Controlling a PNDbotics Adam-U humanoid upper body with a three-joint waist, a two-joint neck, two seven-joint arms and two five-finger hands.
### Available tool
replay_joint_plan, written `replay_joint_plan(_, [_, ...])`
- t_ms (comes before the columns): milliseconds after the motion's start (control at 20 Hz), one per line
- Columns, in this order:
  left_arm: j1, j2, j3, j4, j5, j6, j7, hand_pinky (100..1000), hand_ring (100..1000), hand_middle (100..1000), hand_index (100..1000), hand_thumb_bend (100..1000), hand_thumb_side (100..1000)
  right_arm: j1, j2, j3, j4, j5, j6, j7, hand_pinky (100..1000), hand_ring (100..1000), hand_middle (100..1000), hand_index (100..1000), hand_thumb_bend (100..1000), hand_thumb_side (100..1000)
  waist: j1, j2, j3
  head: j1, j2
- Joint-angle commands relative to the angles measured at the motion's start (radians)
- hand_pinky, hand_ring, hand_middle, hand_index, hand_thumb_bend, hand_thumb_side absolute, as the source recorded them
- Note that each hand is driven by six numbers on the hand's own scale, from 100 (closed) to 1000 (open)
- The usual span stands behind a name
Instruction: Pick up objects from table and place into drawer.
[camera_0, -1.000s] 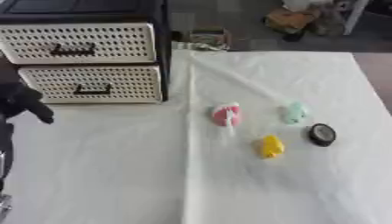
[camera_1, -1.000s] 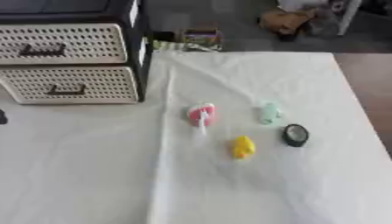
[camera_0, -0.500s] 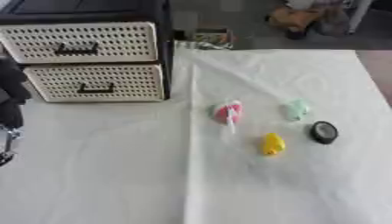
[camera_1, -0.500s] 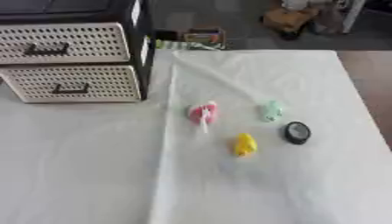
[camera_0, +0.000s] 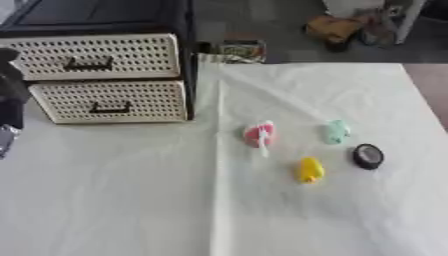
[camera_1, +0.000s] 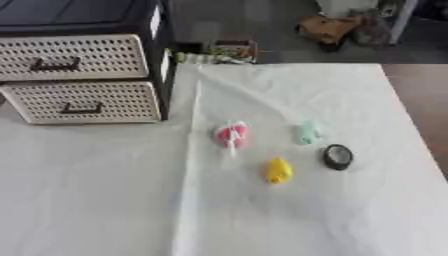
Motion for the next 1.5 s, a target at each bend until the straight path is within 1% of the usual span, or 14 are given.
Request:
replay_joint_plan(50, [-0.026,0.095,0.030,-0.014,0.038,0.045,-0.014,375,479,569,837,100,250,-0.005,-0.035,-0.003,-0.016,0.005,-0.002,-0.002,705,598,407,753,447,763,0.001,-0.016,-0.001,-0.003,-0.017])
replay_joint_plan(200, [-0.044,0.142,0.038,-0.014,0.069,0.102,-0.068,369,481,566,850,100,282,-0.003,-0.038,-0.003,-0.016,0.007,-0.001,-0.003,705,597,405,753,447,764,0.002,-0.012,-0.001,-0.005,-0.022])
replay_joint_plan(350, [-0.061,0.175,0.035,-0.014,0.077,0.164,-0.173,354,473,559,871,105,408,-0.002,-0.039,-0.004,-0.016,0.009,0.000,-0.004,705,597,403,753,447,763,0.005,-0.008,-0.002,-0.004,-0.026])
replay_joint_plan(650, [-0.134,0.200,0.029,-0.014,0.081,0.224,-0.441,357,482,550,922,105,408,-0.002,-0.043,-0.002,-0.016,0.009,0.001,-0.001,704,597,402,753,447,762,0.008,-0.003,-0.002,-0.002,-0.035])
replay_joint_plan(800, [-0.172,0.206,0.019,-0.014,0.080,0.243,-0.576,330,453,517,935,105,408,-0.003,-0.043,-0.001,-0.016,0.008,0.001,0.000,704,597,402,752,447,761,0.009,-0.002,-0.004,0.002,-0.040])
replay_joint_plan(900, [-0.197,0.207,0.009,-0.014,0.070,0.257,-0.660,288,408,488,938,105,408,-0.004,-0.042,0.000,-0.016,0.008,0.001,0.001,704,596,401,752,447,761,0.010,-0.001,-0.007,0.005,-0.043])
replay_joint_plan(1000, [-0.217,0.204,0.000,-0.014,0.058,0.266,-0.726,208,323,423,937,105,408,-0.004,-0.042,0.001,-0.016,0.007,0.001,0.003,704,596,400,752,447,760,0.010,0.000,-0.009,0.007,-0.045])
replay_joint_plan(1050, [-0.226,0.202,-0.004,-0.014,0.053,0.268,-0.752,200,311,414,937,105,408,-0.004,-0.041,0.001,-0.016,0.007,0.002,0.003,704,596,400,752,447,759,0.010,0.001,-0.010,0.008,-0.045])
replay_joint_plan(1100, [-0.233,0.199,-0.008,-0.014,0.048,0.269,-0.773,114,193,313,905,105,408,-0.004,-0.040,0.002,-0.016,0.007,0.002,0.004,703,596,399,751,447,755,0.011,0.002,-0.011,0.010,-0.047])
replay_joint_plan(1200, [-0.242,0.194,-0.015,-0.014,0.034,0.275,-0.795,100,100,222,902,105,408,-0.005,-0.038,0.002,-0.016,0.006,0.003,0.005,703,596,399,751,448,751,0.012,0.004,-0.013,0.012,-0.050])
replay_joint_plan(1250, [-0.245,0.192,-0.018,-0.014,0.026,0.280,-0.800,100,100,210,902,105,408,-0.005,-0.037,0.002,-0.016,0.006,0.003,0.006,703,596,399,751,448,751,0.012,0.005,-0.013,0.013,-0.051])
replay_joint_plan(1300, [-0.249,0.189,-0.024,-0.014,0.018,0.289,-0.807,100,100,152,902,105,408,-0.005,-0.036,0.002,-0.016,0.005,0.003,0.007,703,595,398,750,448,749,0.013,0.006,-0.014,0.015,-0.052])
replay_joint_plan(1400, [-0.260,0.182,-0.037,-0.014,0.002,0.311,-0.824,100,100,101,901,105,408,-0.006,-0.035,0.003,-0.016,0.004,0.003,0.009,703,595,398,749,448,749,0.014,0.007,-0.017,0.018,-0.053])
replay_joint_plan(1500, [-0.280,0.174,-0.051,-0.014,-0.014,0.332,-0.846,100,100,100,921,105,408,-0.006,-0.035,0.004,-0.016,0.004,0.003,0.010,703,595,397,747,447,746,0.015,0.008,-0.018,0.022,-0.054])
